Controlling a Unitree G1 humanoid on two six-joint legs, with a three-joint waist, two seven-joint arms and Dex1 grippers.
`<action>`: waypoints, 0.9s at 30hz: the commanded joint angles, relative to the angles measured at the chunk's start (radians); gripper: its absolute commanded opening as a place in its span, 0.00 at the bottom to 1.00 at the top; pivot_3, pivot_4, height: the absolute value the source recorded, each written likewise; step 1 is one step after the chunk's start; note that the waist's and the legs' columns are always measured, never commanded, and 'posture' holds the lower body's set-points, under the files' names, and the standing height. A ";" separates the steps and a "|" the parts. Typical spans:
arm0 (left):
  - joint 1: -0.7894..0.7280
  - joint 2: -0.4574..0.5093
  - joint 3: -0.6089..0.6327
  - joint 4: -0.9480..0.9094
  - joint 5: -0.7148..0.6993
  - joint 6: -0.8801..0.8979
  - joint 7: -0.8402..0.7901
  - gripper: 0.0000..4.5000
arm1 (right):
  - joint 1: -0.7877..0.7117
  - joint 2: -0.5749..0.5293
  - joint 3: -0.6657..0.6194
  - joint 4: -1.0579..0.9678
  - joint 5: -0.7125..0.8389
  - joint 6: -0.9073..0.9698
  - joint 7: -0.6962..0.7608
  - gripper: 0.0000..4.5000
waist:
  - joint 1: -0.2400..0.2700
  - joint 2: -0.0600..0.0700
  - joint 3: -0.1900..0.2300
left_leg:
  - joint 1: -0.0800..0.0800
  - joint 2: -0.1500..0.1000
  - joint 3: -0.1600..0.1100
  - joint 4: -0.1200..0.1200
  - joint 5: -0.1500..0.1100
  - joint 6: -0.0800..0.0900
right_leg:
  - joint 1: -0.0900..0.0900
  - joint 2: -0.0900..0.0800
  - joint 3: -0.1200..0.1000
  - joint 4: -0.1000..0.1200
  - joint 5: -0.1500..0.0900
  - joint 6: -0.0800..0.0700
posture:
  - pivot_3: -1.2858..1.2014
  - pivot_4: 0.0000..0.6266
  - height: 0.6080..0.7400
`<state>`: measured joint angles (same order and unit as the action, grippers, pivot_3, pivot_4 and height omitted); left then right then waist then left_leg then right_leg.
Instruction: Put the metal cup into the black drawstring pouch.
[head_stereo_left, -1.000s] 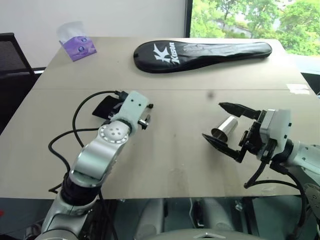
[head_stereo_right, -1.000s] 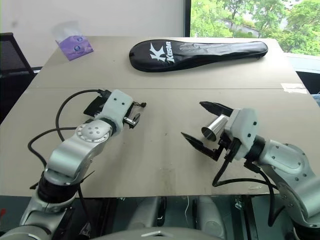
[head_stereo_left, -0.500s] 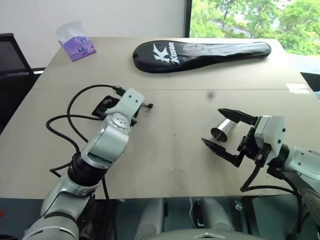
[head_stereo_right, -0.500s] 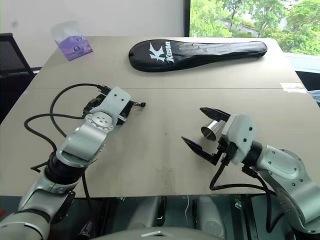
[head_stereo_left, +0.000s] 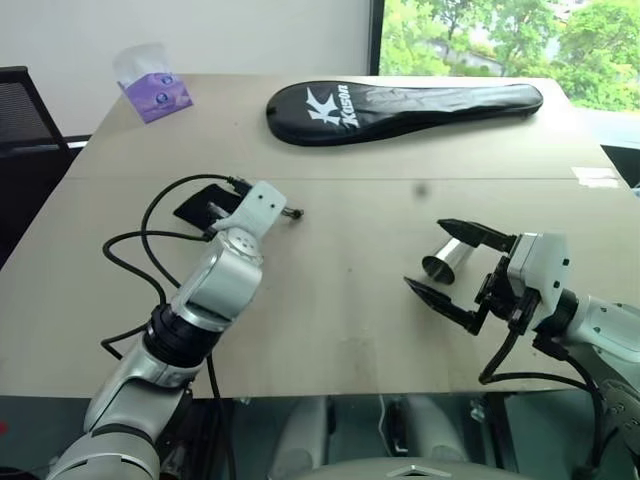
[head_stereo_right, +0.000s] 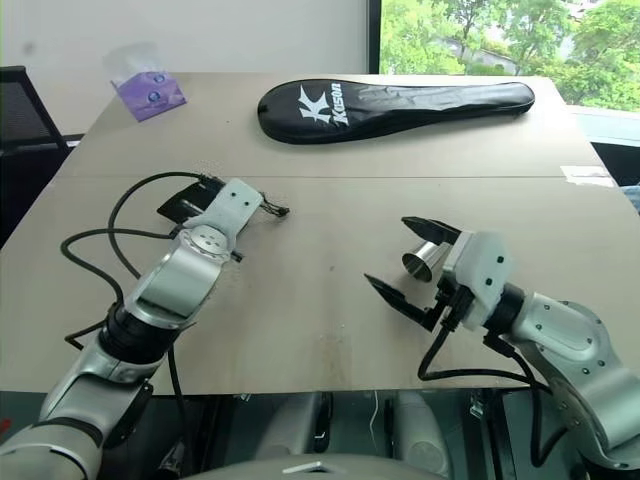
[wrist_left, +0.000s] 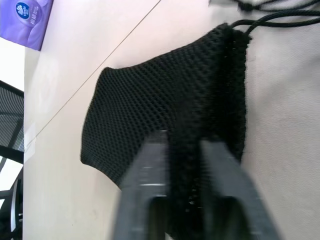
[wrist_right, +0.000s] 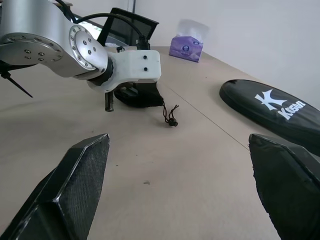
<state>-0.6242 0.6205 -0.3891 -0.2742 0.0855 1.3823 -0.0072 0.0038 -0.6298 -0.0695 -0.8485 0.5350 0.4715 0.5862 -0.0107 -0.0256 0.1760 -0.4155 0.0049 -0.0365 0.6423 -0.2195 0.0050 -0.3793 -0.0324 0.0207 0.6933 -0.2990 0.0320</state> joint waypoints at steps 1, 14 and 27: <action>-0.002 -0.015 0.054 0.015 0.014 -0.057 -0.021 0.01 | -0.008 0.006 0.013 -0.008 -0.070 -0.007 -0.056 1.00 | 0.000 0.000 0.000 | 0.000 0.000 0.000 0.000 0.000 0.000 | 0.000 0.000 0.000 0.000 0.000 0.000 | 0.52 0.24 1.00; 0.012 -0.101 0.406 -0.039 -0.368 -0.043 -0.426 0.01 | 0.009 -0.069 0.169 0.109 -0.515 0.046 -0.226 1.00 | 0.000 0.000 0.000 | 0.000 0.000 0.001 0.001 0.000 0.000 | 0.000 -0.001 -0.002 0.000 0.000 0.000 | 0.52 0.24 1.00; 0.015 -0.071 0.354 -0.042 -0.363 -0.079 -0.414 0.01 | 0.007 -0.011 0.258 0.128 -0.741 0.107 -0.275 1.00 | -0.002 0.000 0.000 | 0.000 0.000 0.001 0.001 0.000 0.000 | 0.000 0.000 -0.001 0.001 0.000 0.000 | 0.52 0.24 1.00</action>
<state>-0.5917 0.5373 -0.0352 -0.2920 -0.2791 1.3254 -0.4185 0.0239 -0.6434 0.1923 -0.7043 -0.1668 0.5685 0.3312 -0.0124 -0.0255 0.1760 -0.4153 0.0050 -0.0359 0.6437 -0.2192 0.0045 -0.3794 -0.0324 0.0192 0.6943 -0.2990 0.0320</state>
